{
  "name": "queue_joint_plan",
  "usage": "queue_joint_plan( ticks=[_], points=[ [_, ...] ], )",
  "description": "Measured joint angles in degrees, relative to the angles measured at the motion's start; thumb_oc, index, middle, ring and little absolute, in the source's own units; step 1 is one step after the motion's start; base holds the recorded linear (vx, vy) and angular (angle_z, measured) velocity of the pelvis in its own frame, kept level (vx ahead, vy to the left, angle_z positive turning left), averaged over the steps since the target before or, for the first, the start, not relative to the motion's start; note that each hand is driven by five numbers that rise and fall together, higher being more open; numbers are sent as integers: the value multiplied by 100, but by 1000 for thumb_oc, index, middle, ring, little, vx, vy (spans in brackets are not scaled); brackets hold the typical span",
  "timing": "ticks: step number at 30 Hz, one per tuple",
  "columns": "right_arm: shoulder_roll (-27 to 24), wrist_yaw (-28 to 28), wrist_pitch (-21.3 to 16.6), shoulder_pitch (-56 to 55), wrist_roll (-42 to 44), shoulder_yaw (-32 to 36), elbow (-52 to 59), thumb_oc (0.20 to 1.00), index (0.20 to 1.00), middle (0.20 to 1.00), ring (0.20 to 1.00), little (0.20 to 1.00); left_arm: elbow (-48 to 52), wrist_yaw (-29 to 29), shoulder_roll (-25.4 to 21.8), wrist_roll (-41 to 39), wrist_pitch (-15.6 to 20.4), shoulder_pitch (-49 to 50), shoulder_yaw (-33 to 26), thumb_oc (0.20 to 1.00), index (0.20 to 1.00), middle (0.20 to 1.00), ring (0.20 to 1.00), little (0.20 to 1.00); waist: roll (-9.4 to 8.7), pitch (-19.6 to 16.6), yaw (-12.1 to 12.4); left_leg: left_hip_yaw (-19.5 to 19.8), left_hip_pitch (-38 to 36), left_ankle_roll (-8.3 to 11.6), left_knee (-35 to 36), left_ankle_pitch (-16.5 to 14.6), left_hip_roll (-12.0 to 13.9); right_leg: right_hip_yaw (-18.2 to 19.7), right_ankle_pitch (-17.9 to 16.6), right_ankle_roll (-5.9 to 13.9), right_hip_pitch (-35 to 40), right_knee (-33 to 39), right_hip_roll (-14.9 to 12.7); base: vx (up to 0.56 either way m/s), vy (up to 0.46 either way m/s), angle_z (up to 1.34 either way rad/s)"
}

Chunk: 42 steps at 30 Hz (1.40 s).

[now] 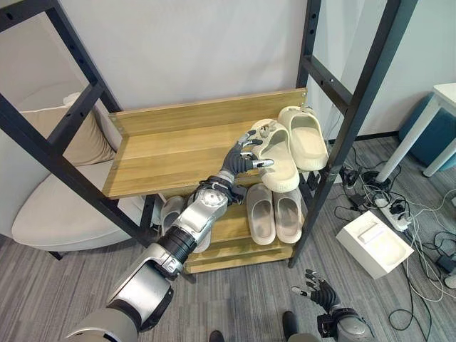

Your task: Arrange the slippers neatly on the shoe rack.

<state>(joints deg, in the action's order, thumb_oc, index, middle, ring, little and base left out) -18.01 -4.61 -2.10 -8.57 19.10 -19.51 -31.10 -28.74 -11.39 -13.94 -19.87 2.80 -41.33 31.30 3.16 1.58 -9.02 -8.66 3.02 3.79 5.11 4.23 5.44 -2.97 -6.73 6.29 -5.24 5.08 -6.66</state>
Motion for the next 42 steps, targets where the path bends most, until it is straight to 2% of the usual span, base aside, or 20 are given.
queue_joint_plan(
  ticks=[5,10,21,27,34,39,42],
  points=[
    [0,-20,-13,-5,2,2,0,1000,1000,1000,1000,1000,-162,-104,-14,376,-111,-284,-2,1000,1000,1000,1000,1000,-3,-1,-9,3,-1,-36,0,16,-8,-7,6,15,11,0,-9,0,0,0],
    [0,-21,-86,-2,4,2,-1,1000,1000,1000,1000,1000,-129,-232,-15,1177,-223,-470,6,1000,1000,1000,1000,1000,-7,3,-31,5,-4,-27,-4,21,-60,-27,28,44,48,0,-59,7,-1,1],
    [-8,-121,-385,-4,7,-14,9,1000,1000,1000,1000,1000,-759,-1123,69,2969,-446,-1009,244,1000,1000,1000,1000,1000,-43,100,-225,-4,-14,-29,-33,20,-67,-30,53,75,44,0,-60,2,-2,-2],
    [-38,-231,-512,-6,7,-12,14,1000,1000,1000,1000,1000,-854,-1534,132,3305,-484,-1009,237,1000,1000,1000,1000,1000,-34,232,-308,-40,-13,-29,-20,14,-66,0,53,75,9,0,-57,2,-4,-2],
    [-185,-274,-546,-4,8,-13,28,1000,1000,1000,1000,1000,-1001,-1734,108,3548,-471,-1096,253,1000,1000,1000,1000,1000,-16,257,-306,-149,38,-33,-2,-36,-60,93,47,82,-115,1,-59,-5,-16,-5],
    [-283,-283,-615,-67,9,-14,86,1000,1000,1000,1000,1000,-1432,-1864,-74,3745,-486,-1602,270,1000,1000,1000,1000,1000,-5,335,-318,-207,224,-11,-10,-11,-68,167,-12,89,-350,0,-58,-43,-24,-8],
    [-299,-282,-663,-74,11,-21,249,1000,1000,1000,1000,1000,-1616,-1864,-381,3885,-598,-1927,290,1000,1000,1000,1000,1000,-14,412,-353,-307,295,-3,-24,0,-64,275,-65,108,-480,0,-48,-8,-15,-17]
  ],
)
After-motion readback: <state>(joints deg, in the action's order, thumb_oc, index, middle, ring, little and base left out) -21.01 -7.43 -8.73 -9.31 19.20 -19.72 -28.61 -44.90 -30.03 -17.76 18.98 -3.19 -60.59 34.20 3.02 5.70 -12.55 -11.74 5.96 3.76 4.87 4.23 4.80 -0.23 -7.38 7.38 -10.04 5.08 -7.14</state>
